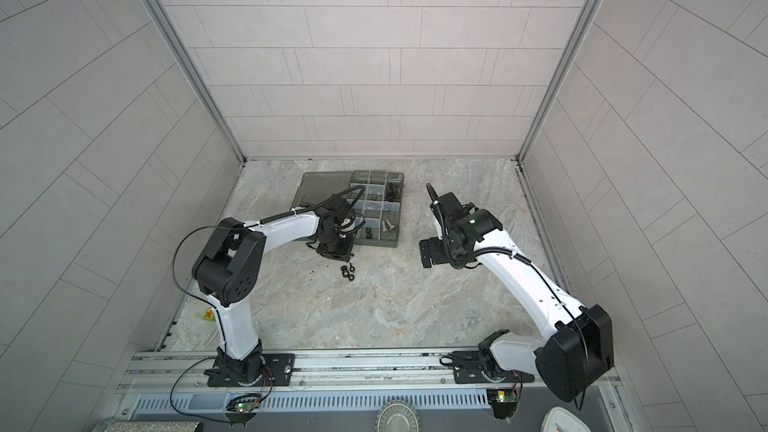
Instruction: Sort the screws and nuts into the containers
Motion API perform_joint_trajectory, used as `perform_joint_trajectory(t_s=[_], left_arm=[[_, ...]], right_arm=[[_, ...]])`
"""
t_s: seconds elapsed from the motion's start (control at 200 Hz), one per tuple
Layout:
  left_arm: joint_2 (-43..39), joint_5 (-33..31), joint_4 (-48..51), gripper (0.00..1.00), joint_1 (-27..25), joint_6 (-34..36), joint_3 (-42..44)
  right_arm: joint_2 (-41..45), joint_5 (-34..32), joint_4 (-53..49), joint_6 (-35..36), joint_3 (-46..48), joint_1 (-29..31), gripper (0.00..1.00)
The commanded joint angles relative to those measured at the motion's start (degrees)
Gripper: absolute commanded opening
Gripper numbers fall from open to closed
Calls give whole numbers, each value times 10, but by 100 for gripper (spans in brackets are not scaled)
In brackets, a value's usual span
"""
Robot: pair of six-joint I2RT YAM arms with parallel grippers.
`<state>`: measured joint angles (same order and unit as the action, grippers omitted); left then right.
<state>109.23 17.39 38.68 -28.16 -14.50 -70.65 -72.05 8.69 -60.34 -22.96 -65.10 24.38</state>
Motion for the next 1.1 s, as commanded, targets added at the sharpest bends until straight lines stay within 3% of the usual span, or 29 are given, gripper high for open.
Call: perform_joint_trajectory(t_s=[0.0,0.385,0.701,1.096], left_arm=[[16,-8,15,12,-5,9,-1],[-37,3,67,9,-4,32,-21],[-68,-19,140,10,-3,50,-114],[-60,-10,115,29,-3,60,-54]], right_arm=[[18,-12,-17,-9,11,2,97],[23,-5,0,-17,26,2,97],[18,0,23,-17,32,2,97],[11,-2,28,-17,29,2,97]])
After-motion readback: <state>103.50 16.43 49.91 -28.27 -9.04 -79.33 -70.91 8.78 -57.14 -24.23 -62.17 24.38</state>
